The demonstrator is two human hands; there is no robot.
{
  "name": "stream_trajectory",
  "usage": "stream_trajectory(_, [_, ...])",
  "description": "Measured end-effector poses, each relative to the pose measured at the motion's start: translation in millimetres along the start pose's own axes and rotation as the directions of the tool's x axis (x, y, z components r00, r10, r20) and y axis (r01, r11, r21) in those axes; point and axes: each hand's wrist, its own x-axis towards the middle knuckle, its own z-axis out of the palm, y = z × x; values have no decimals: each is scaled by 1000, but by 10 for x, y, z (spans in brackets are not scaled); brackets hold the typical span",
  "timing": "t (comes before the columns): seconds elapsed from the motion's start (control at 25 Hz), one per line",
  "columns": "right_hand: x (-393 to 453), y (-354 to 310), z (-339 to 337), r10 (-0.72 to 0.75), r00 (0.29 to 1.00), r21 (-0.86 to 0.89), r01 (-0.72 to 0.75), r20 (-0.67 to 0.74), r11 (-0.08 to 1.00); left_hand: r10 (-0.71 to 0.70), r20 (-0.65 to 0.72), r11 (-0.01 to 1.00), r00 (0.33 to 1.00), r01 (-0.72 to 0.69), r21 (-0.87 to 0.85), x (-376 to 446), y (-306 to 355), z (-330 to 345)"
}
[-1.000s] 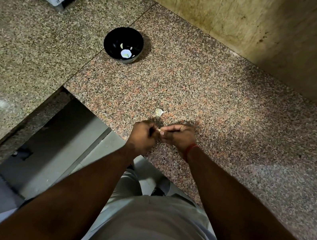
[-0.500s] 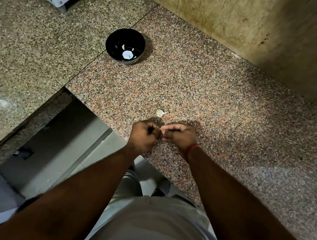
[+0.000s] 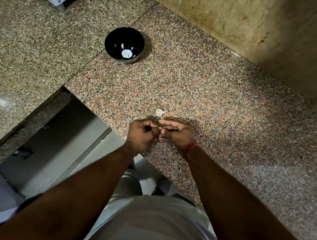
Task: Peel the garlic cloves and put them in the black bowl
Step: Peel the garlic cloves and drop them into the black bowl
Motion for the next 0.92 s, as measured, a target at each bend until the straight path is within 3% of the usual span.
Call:
stream_trajectory(0.24, [6, -6, -15, -12, 1000, -19, 12, 0, 1000, -93, -54, 994, 994, 90, -56, 44, -6, 57])
stream_trajectory(0.72, [34, 64, 80, -54, 987, 34, 60, -154, 998, -146, -125, 986, 981, 154, 60, 211, 99, 206])
stream_trajectory(0.92, [38, -17, 27, -43, 986, 94, 60, -164, 994, -257, -96, 966, 962, 254, -43, 243, 39, 175])
